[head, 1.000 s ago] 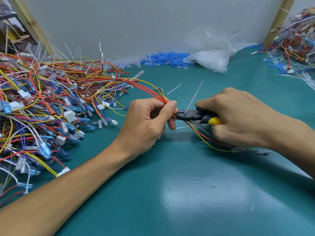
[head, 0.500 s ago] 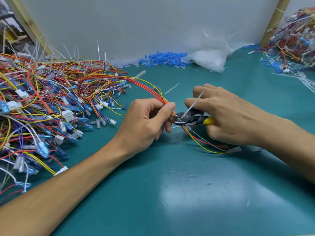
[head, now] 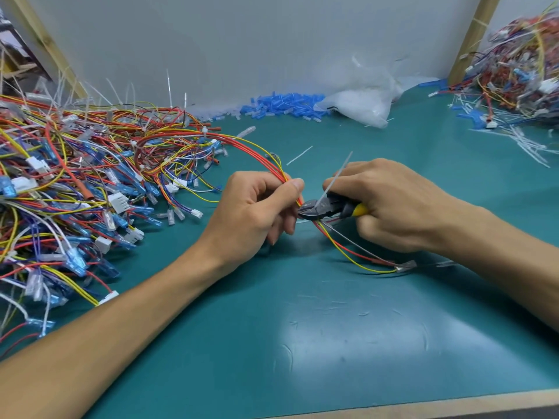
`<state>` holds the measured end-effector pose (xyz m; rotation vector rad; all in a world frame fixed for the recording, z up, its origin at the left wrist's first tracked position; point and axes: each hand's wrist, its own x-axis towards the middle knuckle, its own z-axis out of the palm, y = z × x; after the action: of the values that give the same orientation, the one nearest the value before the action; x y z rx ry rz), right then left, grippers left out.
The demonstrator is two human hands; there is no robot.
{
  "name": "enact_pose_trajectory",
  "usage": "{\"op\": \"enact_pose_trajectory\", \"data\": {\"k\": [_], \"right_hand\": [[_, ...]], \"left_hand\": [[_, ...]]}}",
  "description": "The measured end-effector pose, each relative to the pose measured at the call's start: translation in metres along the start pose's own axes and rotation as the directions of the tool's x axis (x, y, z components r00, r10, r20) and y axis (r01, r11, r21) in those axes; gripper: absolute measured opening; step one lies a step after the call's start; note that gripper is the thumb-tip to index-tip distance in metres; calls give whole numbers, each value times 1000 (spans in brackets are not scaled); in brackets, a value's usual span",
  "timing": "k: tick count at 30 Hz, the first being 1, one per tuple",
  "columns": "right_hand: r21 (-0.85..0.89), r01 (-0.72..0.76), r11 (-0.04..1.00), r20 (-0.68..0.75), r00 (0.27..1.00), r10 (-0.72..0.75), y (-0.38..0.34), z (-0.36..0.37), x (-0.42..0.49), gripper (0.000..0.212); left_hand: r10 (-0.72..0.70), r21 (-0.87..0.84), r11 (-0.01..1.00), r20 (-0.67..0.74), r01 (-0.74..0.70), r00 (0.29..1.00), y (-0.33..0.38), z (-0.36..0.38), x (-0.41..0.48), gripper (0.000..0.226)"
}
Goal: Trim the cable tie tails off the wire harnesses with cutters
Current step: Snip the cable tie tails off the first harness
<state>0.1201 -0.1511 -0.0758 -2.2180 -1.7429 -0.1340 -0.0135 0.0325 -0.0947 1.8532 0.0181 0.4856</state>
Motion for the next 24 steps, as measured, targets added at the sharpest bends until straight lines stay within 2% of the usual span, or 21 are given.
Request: {"op": "enact_pose_trajectory", "data": {"k": [4,9,13,20,24], "right_hand": [[-2,-28,1000,-65,998,28,0,-1,0,33],[36,-31,999,-98,995,34,4,0,0,18],[47,-27,999,-92,995,31,4,1,1,16],[24,-36,999,-5,999,36,-2,2,2,29],[-10,-27,1000,2,1000,27,-4,1,2,25]], "left_hand": [[-25,-52,998,92,30,995,5,-2,1,39],[-77,-6,997,171,80,982,5,0,-1,49],[-113,-47,991,165,122,980,6,-2,-1,54],[-142,-56,986,186,155,972,4,-2,1,55],[-139,-43,988,176,149,974,2,-1,1,55]]}}
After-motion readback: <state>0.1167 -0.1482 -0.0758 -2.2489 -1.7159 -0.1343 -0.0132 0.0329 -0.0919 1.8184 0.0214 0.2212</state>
